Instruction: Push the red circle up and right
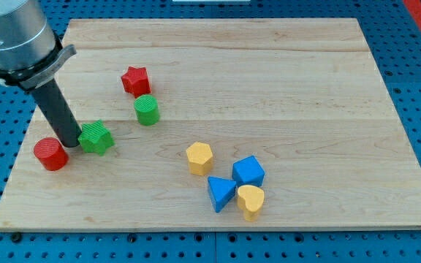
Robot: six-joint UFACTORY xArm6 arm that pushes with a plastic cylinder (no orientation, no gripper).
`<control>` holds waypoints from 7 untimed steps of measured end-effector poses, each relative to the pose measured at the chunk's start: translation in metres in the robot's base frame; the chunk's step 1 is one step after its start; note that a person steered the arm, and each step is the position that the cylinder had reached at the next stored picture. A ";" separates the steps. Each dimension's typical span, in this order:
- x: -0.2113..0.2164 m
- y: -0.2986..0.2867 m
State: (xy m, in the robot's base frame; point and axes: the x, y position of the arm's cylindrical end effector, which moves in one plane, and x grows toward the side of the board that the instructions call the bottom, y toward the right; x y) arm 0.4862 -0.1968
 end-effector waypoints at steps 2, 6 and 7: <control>0.102 0.026; 0.112 -0.106; 0.086 -0.045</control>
State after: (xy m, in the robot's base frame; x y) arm 0.5723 -0.2422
